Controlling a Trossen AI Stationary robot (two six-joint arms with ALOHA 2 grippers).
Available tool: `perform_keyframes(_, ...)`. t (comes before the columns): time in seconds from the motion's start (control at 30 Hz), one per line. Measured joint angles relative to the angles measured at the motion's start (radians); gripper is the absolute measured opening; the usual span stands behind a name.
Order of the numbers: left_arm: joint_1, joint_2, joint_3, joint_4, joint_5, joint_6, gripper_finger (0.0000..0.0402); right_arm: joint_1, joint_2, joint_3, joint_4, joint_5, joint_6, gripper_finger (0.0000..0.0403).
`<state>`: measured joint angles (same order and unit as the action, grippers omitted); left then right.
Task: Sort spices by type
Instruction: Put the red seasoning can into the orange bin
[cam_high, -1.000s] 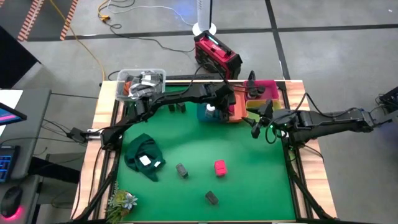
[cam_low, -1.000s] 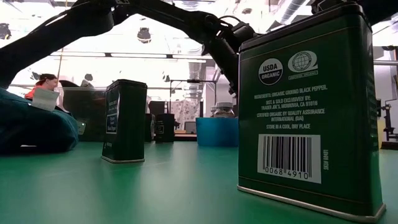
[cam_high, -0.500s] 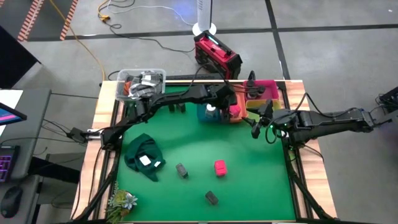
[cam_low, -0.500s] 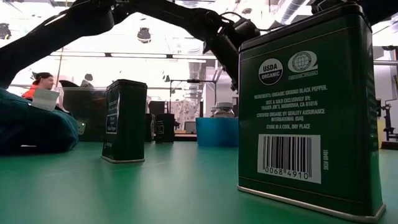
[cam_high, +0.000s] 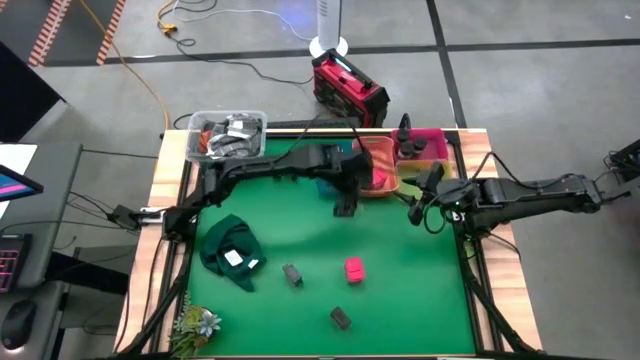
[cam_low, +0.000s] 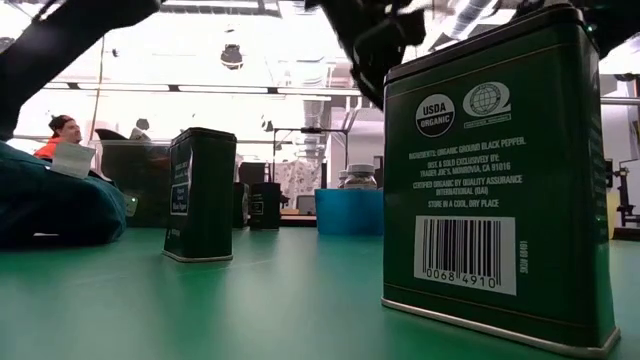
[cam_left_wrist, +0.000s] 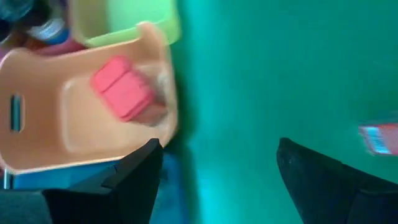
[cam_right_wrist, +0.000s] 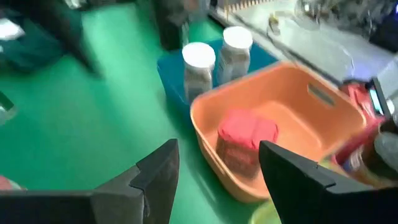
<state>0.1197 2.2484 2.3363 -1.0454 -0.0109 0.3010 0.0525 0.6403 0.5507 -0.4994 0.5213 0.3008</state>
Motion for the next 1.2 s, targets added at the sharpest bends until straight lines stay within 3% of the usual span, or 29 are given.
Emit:
perform_keyframes(0.23,-0.145,-0.007,0.0,-0.018,-0.172,0.017,0.0302,0.0,0.001,0.0,-0.039,0.0,0.05,0.0249)
perform_keyframes(0.33,-0.18,-0.007,0.0,-0.028,-0.198,0.011,0.0302,0.001,0.001,0.0,-0.039,0.0,0.063,0.0249)
perform_keyframes(0.77,-0.256,-0.007,0.0,-0.043,-0.188,0.036,0.0302,0.0,0.003,0.0,-0.04,0.0,0.096,0.0249)
perform_keyframes(0.9,-0.277,-0.007,-0.008,-0.036,-0.173,0.116,0.0302,0.0,0.003,0.0,-0.039,0.0,0.095,0.0249)
perform_keyframes(1.2,-0.293,-0.005,-0.183,0.0,-0.113,0.319,0.0302,0.0,0.031,0.002,-0.027,0.0,0.094,0.0249)
